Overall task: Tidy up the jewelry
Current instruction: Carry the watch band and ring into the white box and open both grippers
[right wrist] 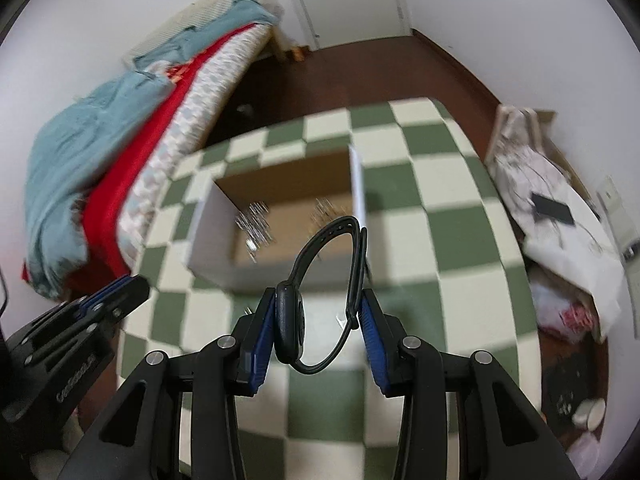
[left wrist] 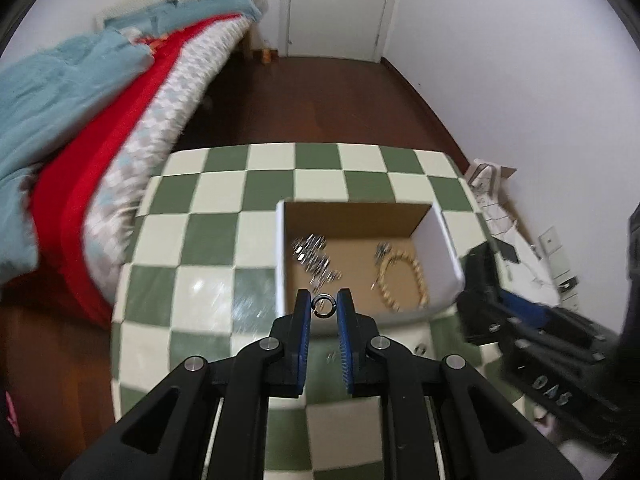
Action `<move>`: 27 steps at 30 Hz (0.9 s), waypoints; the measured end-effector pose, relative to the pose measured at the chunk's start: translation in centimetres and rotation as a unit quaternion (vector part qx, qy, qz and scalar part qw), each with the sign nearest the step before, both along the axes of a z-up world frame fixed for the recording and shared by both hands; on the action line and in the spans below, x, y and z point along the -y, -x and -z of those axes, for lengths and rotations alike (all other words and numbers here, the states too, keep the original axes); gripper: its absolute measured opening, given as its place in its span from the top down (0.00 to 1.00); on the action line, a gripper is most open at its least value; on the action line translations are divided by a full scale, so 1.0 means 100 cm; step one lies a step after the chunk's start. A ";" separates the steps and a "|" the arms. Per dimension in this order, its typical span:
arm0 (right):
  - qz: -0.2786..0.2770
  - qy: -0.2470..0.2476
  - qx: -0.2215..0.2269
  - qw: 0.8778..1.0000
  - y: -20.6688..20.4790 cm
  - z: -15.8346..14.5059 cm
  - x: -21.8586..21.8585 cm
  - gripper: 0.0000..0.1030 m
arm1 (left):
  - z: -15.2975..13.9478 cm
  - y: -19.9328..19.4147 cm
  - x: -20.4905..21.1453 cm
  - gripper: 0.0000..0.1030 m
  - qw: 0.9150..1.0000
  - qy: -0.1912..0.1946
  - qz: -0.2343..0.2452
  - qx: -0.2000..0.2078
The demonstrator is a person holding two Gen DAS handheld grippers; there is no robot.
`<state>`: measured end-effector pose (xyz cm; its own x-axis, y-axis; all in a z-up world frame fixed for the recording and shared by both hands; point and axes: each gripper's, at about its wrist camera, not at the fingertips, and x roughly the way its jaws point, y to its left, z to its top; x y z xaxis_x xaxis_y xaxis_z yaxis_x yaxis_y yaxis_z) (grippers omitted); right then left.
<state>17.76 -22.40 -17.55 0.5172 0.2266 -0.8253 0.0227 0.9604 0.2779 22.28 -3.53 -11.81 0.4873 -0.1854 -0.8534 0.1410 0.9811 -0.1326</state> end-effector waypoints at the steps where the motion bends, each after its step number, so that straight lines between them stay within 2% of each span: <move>1: -0.006 -0.004 0.000 1.000 -0.011 -0.003 -0.001 0.59 | 0.001 -0.014 -0.001 0.90 1.000 0.007 0.000 -0.011; 9: -0.033 -0.036 -0.054 0.997 -0.100 0.016 -0.010 0.59 | 0.022 -0.080 0.002 0.90 0.994 0.055 0.014 -0.094; 11: -0.038 -0.043 -0.066 0.996 -0.114 0.022 -0.013 0.57 | 0.027 -0.087 0.003 0.89 0.992 0.055 0.010 -0.112; 13: -0.039 -0.056 -0.081 0.994 -0.124 0.028 -0.015 0.51 | 0.031 -0.093 0.003 0.88 0.989 0.068 0.010 -0.127; 14: -0.038 -0.063 -0.090 0.993 -0.128 0.031 -0.015 0.50 | 0.031 -0.095 0.002 0.84 0.989 0.070 0.009 -0.130; 15: -0.036 -0.073 -0.097 0.992 -0.131 0.033 -0.015 0.48 | 0.030 -0.096 0.002 0.73 0.990 0.064 0.005 -0.128; 16: -0.034 -0.084 -0.101 0.991 -0.133 0.035 -0.013 0.41 | 0.029 -0.097 0.001 0.64 0.991 0.057 0.002 -0.123; 18: -0.022 -0.080 -0.098 0.992 -0.132 0.032 -0.010 0.30 | 0.024 -0.097 -0.004 0.19 0.993 0.049 -0.008 -0.106; 19: -0.018 -0.078 -0.095 0.992 -0.131 0.031 -0.008 0.30 | 0.022 -0.095 -0.007 0.13 0.994 0.049 -0.012 -0.098; 22: -0.006 -0.061 -0.085 0.994 -0.124 0.023 -0.002 0.30 | 0.020 -0.093 -0.013 0.11 0.996 0.022 -0.023 -0.085; 24: -0.001 -0.046 -0.080 0.996 -0.117 0.019 0.002 0.30 | 0.020 -0.089 -0.016 0.00 0.997 0.001 -0.029 -0.075; 26: 0.007 -0.019 -0.075 0.997 -0.111 0.016 0.004 0.28 | 0.020 -0.083 -0.020 0.00 0.997 -0.019 -0.038 -0.063; 27: 0.010 -0.003 -0.072 0.997 -0.107 0.015 0.004 0.23 | 0.019 -0.079 -0.023 0.00 0.997 -0.028 -0.044 -0.051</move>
<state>28.49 -22.79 -19.08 0.3975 0.2221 -0.8903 0.0823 0.9577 0.2756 30.13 -1.28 -13.66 0.4099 -0.0965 -0.9070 0.0433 0.9953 -0.0863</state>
